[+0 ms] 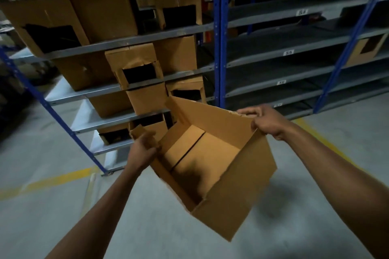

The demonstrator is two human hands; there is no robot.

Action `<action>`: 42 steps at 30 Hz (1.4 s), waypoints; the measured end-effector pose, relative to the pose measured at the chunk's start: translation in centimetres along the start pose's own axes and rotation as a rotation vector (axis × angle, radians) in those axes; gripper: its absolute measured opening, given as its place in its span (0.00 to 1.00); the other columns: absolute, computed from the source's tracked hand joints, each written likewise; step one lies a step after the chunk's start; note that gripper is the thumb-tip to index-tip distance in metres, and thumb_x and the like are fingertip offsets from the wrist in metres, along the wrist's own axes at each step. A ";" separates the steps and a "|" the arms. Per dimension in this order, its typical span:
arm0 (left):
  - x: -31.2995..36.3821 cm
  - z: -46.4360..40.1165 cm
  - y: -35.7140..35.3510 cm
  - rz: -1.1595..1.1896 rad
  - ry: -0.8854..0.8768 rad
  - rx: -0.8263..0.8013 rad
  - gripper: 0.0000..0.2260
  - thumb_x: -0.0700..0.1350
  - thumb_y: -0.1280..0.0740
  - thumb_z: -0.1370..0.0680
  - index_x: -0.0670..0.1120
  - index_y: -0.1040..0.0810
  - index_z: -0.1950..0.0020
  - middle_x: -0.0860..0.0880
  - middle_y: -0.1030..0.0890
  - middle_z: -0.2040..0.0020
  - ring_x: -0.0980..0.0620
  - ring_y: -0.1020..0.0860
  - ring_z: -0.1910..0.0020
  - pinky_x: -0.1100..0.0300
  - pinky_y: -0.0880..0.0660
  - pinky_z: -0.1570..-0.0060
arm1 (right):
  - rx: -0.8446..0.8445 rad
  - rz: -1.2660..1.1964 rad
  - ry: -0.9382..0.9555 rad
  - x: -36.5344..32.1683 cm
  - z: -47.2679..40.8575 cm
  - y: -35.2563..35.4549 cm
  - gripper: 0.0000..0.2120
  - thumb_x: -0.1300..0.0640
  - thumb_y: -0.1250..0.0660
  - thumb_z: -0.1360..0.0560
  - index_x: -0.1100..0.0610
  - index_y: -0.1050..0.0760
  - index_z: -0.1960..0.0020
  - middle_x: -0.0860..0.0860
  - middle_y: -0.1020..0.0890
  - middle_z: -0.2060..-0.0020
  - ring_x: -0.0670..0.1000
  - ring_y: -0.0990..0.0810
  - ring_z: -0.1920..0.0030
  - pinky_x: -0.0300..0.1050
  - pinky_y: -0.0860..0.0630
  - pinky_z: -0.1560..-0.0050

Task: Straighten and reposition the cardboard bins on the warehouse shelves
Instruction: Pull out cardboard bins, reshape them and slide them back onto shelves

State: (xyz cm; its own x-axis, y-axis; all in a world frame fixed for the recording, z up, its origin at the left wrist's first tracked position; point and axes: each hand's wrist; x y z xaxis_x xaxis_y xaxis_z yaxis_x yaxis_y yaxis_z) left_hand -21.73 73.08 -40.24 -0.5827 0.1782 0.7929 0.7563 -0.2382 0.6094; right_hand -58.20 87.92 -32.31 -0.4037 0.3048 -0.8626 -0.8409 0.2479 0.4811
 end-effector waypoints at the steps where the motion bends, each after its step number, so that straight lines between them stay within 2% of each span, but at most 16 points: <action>1: 1.2 -0.9 -0.9 -0.111 -0.045 -0.006 0.25 0.48 0.25 0.22 0.55 0.27 0.26 0.53 0.24 0.34 0.47 0.22 0.37 0.43 0.20 0.40 | -0.021 0.024 0.021 0.1 -0.4 0.7 0.31 0.74 0.35 0.27 0.47 0.21 0.32 0.50 0.19 0.33 0.52 0.22 0.32 0.62 0.22 0.35; 4: 5.0 -3.5 -4.6 -0.349 -0.204 0.003 0.41 0.52 0.22 0.24 0.54 0.41 0.16 0.46 0.36 0.18 0.41 0.33 0.22 0.37 0.30 0.26 | -0.087 0.070 0.091 -0.1 -1.5 2.8 0.31 0.74 0.35 0.27 0.44 0.19 0.35 0.47 0.18 0.35 0.49 0.22 0.33 0.58 0.21 0.35; 6: 6.5 -5.8 -6.3 -0.491 -0.291 -0.001 0.50 0.57 0.22 0.25 0.53 0.52 0.13 0.46 0.50 0.13 0.42 0.52 0.14 0.38 0.51 0.17 | -0.144 0.119 0.137 -0.5 -2.1 4.1 0.29 0.72 0.34 0.26 0.42 0.18 0.37 0.46 0.18 0.37 0.47 0.20 0.36 0.54 0.20 0.38; 8: 7.3 -8.3 -6.8 -0.640 -0.341 0.017 0.51 0.60 0.24 0.25 0.53 0.54 0.13 0.46 0.52 0.13 0.44 0.58 0.14 0.40 0.64 0.20 | -0.184 0.175 0.191 -1.0 -2.6 5.5 0.28 0.69 0.32 0.25 0.40 0.18 0.37 0.43 0.18 0.37 0.45 0.20 0.38 0.49 0.21 0.40; 10: 7.9 -10.0 -6.5 -0.706 -0.328 -0.013 0.39 0.58 0.27 0.21 0.53 0.42 0.15 0.43 0.38 0.16 0.41 0.45 0.15 0.37 0.58 0.18 | -0.182 0.190 0.229 -1.6 -2.8 6.6 0.27 0.69 0.31 0.24 0.40 0.17 0.38 0.39 0.17 0.40 0.41 0.19 0.40 0.43 0.22 0.43; 11: 8.2 -10.3 -6.2 -0.685 -0.316 -0.055 0.30 0.56 0.30 0.18 0.53 0.35 0.19 0.42 0.27 0.23 0.41 0.32 0.21 0.36 0.43 0.19 | -0.172 0.186 0.245 -1.9 -2.9 7.0 0.26 0.70 0.30 0.25 0.41 0.17 0.39 0.39 0.17 0.41 0.39 0.19 0.41 0.41 0.22 0.44; 12: 8.4 -10.5 -5.9 -0.638 -0.308 -0.099 0.21 0.55 0.33 0.16 0.53 0.28 0.24 0.44 0.19 0.35 0.44 0.21 0.34 0.43 0.26 0.31 | -0.162 0.180 0.261 -2.0 -3.1 7.3 0.25 0.71 0.30 0.25 0.44 0.17 0.39 0.40 0.16 0.42 0.38 0.19 0.41 0.40 0.21 0.44; 13: 8.4 -10.8 -5.7 -0.596 -0.313 -0.143 0.16 0.55 0.35 0.15 0.52 0.24 0.29 0.47 0.17 0.46 0.50 0.18 0.49 0.52 0.20 0.49 | -0.155 0.172 0.274 -2.2 -3.3 7.5 0.24 0.71 0.30 0.25 0.46 0.16 0.39 0.40 0.15 0.42 0.36 0.19 0.41 0.40 0.21 0.44; 15: 8.3 -11.2 -5.3 -0.602 -0.358 -0.233 0.14 0.59 0.36 0.16 0.52 0.20 0.38 0.51 0.18 0.55 0.53 0.19 0.59 0.57 0.23 0.62 | -0.157 0.168 0.282 -2.4 -3.5 7.6 0.22 0.72 0.31 0.25 0.50 0.16 0.39 0.41 0.15 0.43 0.34 0.19 0.42 0.40 0.21 0.43; 20: 7.2 -11.7 -6.0 -0.649 -0.257 -0.416 0.17 0.56 0.26 0.21 0.52 0.19 0.34 0.52 0.16 0.41 0.52 0.19 0.42 0.49 0.20 0.40 | -0.226 0.351 0.311 -4.2 -4.9 6.6 0.20 0.70 0.30 0.24 0.47 0.15 0.43 0.39 0.16 0.43 0.35 0.21 0.41 0.36 0.26 0.47; 25: 5.4 -9.5 -7.9 -0.549 -0.228 -0.383 0.15 0.59 0.38 0.15 0.50 0.19 0.43 0.49 0.17 0.52 0.49 0.17 0.52 0.52 0.18 0.53 | -0.207 0.474 0.371 -6.5 -6.1 6.6 0.19 0.69 0.30 0.24 0.48 0.15 0.44 0.42 0.15 0.43 0.39 0.19 0.41 0.36 0.24 0.46; 29: 4.5 -8.8 -8.9 -0.580 -0.200 -0.382 0.10 0.54 0.41 0.13 0.52 0.22 0.41 0.49 0.19 0.50 0.51 0.18 0.55 0.56 0.19 0.54 | -0.028 0.716 0.365 -6.6 -7.7 5.7 0.17 0.63 0.28 0.23 0.47 0.18 0.39 0.44 0.17 0.39 0.42 0.20 0.39 0.40 0.23 0.41; 34: 2.8 -7.5 -9.9 -0.511 -0.120 -0.309 0.10 0.50 0.39 0.12 0.47 0.21 0.44 0.48 0.18 0.53 0.51 0.17 0.57 0.56 0.17 0.55 | 0.247 0.725 0.322 -3.2 -8.2 5.0 0.30 0.52 0.29 0.21 0.40 0.34 0.22 0.49 0.19 0.35 0.49 0.17 0.45 0.44 0.22 0.51; 38: 0.6 -6.9 -9.7 -0.317 -0.048 -0.200 0.18 0.55 0.41 0.12 0.45 0.21 0.51 0.43 0.17 0.58 0.47 0.17 0.63 0.53 0.19 0.61 | 0.522 0.690 0.111 3.5 -6.3 2.9 0.45 0.46 0.26 0.26 0.46 0.47 0.17 0.56 0.36 0.20 0.59 0.38 0.21 0.68 0.34 0.26; 40: -0.4 -6.6 -9.3 -0.273 -0.038 -0.151 0.18 0.52 0.40 0.12 0.44 0.22 0.56 0.43 0.18 0.63 0.49 0.21 0.69 0.57 0.25 0.67 | 0.549 0.556 -0.117 7.6 -4.6 0.6 0.52 0.42 0.26 0.27 0.45 0.58 0.16 0.57 0.47 0.17 0.62 0.48 0.18 0.72 0.40 0.24; 42: -1.6 -6.5 -8.9 -0.235 -0.006 -0.104 0.20 0.51 0.39 0.12 0.42 0.23 0.60 0.43 0.21 0.67 0.47 0.24 0.72 0.56 0.28 0.69 | 0.414 0.316 -0.269 10.5 -2.8 -2.1 0.55 0.38 0.26 0.26 0.43 0.63 0.17 0.57 0.44 0.17 0.63 0.42 0.19 0.71 0.37 0.25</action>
State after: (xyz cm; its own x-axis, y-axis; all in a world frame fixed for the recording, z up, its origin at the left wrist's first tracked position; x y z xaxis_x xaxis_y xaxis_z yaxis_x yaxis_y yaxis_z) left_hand -29.49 68.71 -46.94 -0.7367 0.2456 0.6301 0.5659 -0.2862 0.7732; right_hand -61.69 88.05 -42.77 -0.4607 0.6320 -0.6232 -0.4615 0.4292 0.7764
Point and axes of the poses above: each hand's wrist, its own z-axis away from the middle knuckle, its own y-axis out of the back of the hand, x = y × z
